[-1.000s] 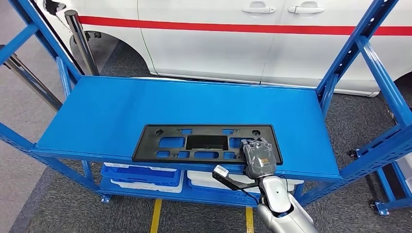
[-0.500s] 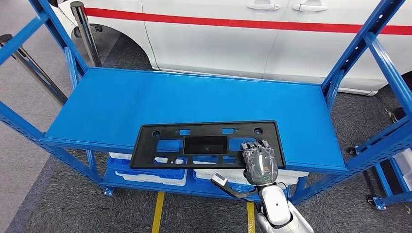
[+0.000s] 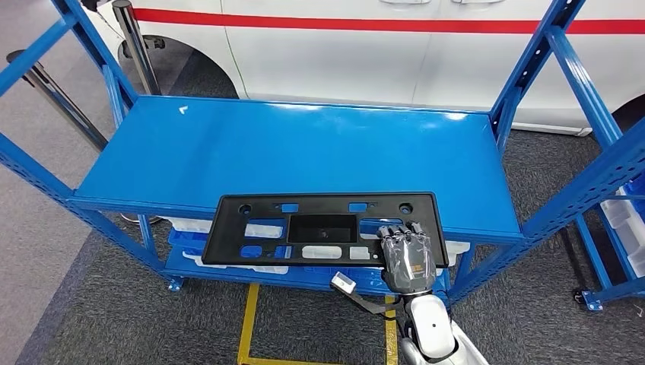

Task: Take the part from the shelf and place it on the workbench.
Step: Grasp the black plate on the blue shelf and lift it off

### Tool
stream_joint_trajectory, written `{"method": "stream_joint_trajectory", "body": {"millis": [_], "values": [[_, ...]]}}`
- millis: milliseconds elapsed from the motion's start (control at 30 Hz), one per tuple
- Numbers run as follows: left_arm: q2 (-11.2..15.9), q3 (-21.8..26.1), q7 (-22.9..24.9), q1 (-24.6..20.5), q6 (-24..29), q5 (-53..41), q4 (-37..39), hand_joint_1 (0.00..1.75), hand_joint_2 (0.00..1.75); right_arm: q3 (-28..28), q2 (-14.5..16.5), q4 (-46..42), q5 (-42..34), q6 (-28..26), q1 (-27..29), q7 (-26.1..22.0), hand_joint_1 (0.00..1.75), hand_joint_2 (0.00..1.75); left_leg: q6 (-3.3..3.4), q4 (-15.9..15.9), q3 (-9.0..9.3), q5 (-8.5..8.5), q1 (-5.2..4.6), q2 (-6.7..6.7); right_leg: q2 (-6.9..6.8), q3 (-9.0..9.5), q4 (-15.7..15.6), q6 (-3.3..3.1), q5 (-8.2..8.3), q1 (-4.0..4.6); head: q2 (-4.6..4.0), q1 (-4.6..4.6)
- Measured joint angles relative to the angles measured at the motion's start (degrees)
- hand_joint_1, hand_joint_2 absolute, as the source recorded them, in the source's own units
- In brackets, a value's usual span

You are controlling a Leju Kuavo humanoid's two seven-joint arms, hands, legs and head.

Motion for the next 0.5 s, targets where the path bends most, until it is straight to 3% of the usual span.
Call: {"method": "stream_joint_trajectory", "body": {"millis": [67, 133, 200, 233, 267, 333, 367, 400, 433, 500], "values": [[0.0, 0.0, 0.1, -0.1, -0.1, -0.1, 0.0, 0.00, 1.75, -0.3, 0.3, -0.4, -0.1, 0.0, 0.2, 0.0, 1.69, 1.75, 0.62, -8.0, 5.47, 0.37, -0.30, -0.06, 0.02, -0.77, 0.3, 0.47, 0.73, 0.10, -0.01, 0.01], [0.0, 0.0, 0.2, -0.2, -0.2, -0.2, 0.0, 0.00, 1.75, -0.5, 0.7, -0.8, -0.4, -0.1, 0.3, 0.0, 1.69, 1.75, 1.02, -11.6, 7.30, -0.30, -0.69, -0.09, -0.06, -1.06, 0.2, 1.17, 1.61, 0.02, 0.00, 0.02], [-0.2, 0.0, 0.3, -0.2, -0.3, -0.3, 0.0, 0.00, 1.75, -0.8, 1.0, -1.0, -1.1, -0.1, 0.4, -0.1, 1.69, 1.75, 1.57, -12.3, 6.85, 0.69, -0.60, 0.09, 0.00, -1.24, 0.1, 1.89, 1.90, -0.07, 0.00, 0.04], [-0.3, 0.0, 0.4, -0.3, -0.3, -0.3, 0.0, 0.00, 1.75, -1.0, 1.1, -1.1, -1.5, 0.0, 0.5, -0.3, 1.69, 1.75, 2.01, -12.6, 6.52, 1.40, -0.47, 0.25, 0.09, -1.58, 0.9, 2.16, 0.69, -0.10, 0.01, 0.08], [-0.3, 0.0, 0.4, -0.3, -0.4, -0.4, 0.0, 0.00, 1.75, -1.1, 1.1, -1.1, -2.1, 0.0, 0.5, -0.7, 1.69, 1.75, 2.41, -12.8, 5.97, 2.19, -0.32, 0.43, 0.18, -2.21, 2.8, 2.42, -1.66, -0.16, 0.01, 0.10], [-0.4, 0.0, 0.6, -0.4, -0.4, -0.7, 0.0, 0.00, 1.75, -1.3, 1.2, -1.1, -3.1, 0.0, 0.7, -1.3, 1.69, 1.75, 2.87, -12.7, 4.29, 3.48, -0.32, 0.59, 0.23, -3.98, 9.6, 2.81, -7.70, -0.45, 0.00, 0.12], [-0.5, 0.0, 0.6, -0.4, -0.4, -0.8, 0.0, 0.00, 1.75, -1.3, 1.2, -1.1, -3.5, 0.0, 0.8, -1.6, 1.69, 1.75, 2.84, -12.4, 3.31, 4.04, -0.34, 0.60, 0.23, -4.65, 13.2, 3.02, -9.50, -0.57, -0.01, 0.11], [-0.5, 0.0, 0.6, -0.4, -0.4, -0.8, 0.0, 0.00, 1.75, -1.3, 1.2, -1.1, -3.8, 0.0, 0.8, -1.8, 1.69, 1.75, 2.75, -12.1, 2.34, 4.54, -0.35, 0.60, 0.23, -4.75, 15.7, 3.19, -9.76, -0.67, -0.01, 0.11], [-0.5, 0.0, 0.6, -0.4, -0.4, -0.8, 0.0, 0.00, 1.75, -1.3, 1.2, -1.1, -4.0, 0.0, 0.9, -1.9, 1.69, 1.75, 2.62, -11.8, 1.38, 4.98, -0.34, 0.61, 0.22, -3.99, 16.3, 3.31, -8.70, -0.77, 0.00, 0.11], [-0.6, 0.0, 0.7, -0.4, -0.5, -0.9, 0.0, 0.00, 1.75, -1.4, 1.3, -1.1, -5.4, 0.2, 0.9, -2.7, 1.69, 1.75, 2.21, -10.8, -0.40, 5.71, -0.30, 0.59, 0.22, 0.30, 12.2, 3.44, -5.62, -1.03, -0.01, 0.12]]}}
